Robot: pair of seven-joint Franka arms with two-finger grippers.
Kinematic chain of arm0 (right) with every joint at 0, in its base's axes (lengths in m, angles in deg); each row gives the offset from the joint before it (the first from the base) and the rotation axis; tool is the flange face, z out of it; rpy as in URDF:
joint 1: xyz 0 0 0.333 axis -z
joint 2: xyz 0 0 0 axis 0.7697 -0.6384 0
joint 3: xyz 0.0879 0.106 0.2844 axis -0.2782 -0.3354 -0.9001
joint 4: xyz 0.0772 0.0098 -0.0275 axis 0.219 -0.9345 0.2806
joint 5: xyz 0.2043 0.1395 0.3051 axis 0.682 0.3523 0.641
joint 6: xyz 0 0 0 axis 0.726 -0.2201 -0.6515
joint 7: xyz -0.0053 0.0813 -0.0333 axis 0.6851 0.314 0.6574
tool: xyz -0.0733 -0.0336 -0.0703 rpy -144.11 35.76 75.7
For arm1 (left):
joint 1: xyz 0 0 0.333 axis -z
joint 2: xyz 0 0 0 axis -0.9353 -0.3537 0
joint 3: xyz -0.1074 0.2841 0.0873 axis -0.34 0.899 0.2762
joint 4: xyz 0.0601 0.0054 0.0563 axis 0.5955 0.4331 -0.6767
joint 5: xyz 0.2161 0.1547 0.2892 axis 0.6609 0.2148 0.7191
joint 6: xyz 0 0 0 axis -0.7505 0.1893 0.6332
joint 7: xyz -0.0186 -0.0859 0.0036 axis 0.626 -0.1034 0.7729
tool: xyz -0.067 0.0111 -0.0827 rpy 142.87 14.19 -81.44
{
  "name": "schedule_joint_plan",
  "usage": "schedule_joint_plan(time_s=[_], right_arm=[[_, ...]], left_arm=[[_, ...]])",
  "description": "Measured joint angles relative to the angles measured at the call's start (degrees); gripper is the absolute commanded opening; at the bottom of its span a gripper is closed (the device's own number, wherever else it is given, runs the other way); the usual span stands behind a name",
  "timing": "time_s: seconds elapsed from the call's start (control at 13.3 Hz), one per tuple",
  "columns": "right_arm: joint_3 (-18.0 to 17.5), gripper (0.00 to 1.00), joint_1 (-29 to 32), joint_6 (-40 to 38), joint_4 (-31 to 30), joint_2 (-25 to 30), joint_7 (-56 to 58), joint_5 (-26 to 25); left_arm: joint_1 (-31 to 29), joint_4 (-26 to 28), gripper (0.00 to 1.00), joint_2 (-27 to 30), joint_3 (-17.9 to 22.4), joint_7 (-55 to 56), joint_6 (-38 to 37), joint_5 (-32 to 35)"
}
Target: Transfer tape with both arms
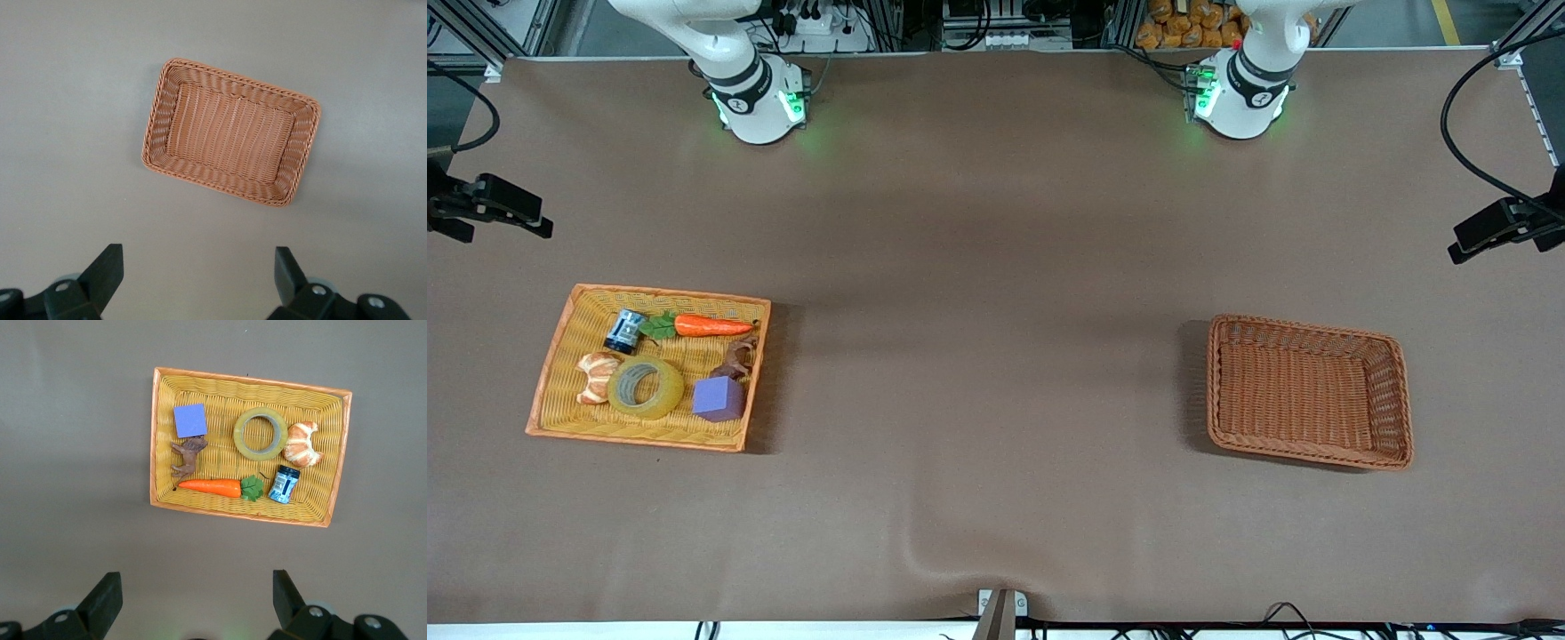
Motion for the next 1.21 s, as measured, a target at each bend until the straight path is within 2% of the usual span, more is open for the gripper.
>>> schedule_joint_plan(time_s=[0.3,0.83,1.06,1.21], right_arm=[[-1.8,1.0,1.2,0.7,0.0,0.2,-0.1,-0.2],[-2.3,1.0,1.2,4.4,-1.6,-0.5,-0.1,-0.6],[-2.8,1.0,1.0,9.8,-2.5,-3.5,-0.1,-0.6],[-2.8,1.0,1.1,14.0,-2.9,-7.7,-0.1,-0.8]], left_arm=[[0.0,-0.1,1.0,0.0,-0.3,0.0,0.0,0.0],[0.4,0.7,1.0,0.1,-2.8,0.0,-0.2,-0.3],[0.5,1.8,1.0,0.2,-3.4,0.0,-0.2,-0.3],[0.5,2.7,1.0,0.2,-3.5,0.0,0.3,-0.3]])
